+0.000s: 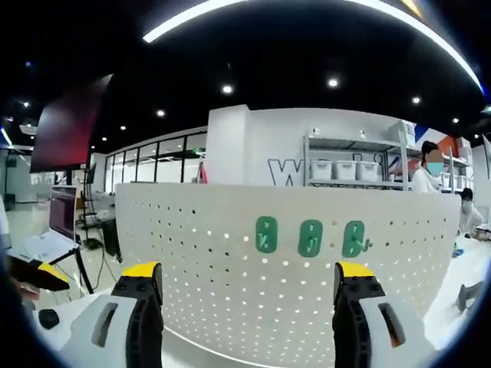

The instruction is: Insert the hook assembly into the mounting plate slot until the hook locks in place.

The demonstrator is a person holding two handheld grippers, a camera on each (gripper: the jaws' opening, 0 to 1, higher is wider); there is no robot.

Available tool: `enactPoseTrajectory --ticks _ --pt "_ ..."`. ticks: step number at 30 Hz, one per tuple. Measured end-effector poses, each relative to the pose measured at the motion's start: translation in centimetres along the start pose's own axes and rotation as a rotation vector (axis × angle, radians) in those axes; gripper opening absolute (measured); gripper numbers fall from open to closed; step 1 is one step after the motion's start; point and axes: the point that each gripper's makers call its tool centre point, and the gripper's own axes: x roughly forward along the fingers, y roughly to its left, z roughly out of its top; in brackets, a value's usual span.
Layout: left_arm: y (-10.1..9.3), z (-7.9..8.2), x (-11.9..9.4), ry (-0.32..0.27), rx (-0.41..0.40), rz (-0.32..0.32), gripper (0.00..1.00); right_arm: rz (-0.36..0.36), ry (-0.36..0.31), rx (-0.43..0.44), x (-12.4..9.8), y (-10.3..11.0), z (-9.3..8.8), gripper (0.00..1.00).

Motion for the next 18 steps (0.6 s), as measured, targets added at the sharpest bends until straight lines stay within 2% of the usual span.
enactPoseTrajectory --ticks 18 --pt "-1.0 0.4 -0.6 0.001 0.014 0.023 0.91 0.068 -0.035 0.014 -5.5 1.9 1.7 0.92"
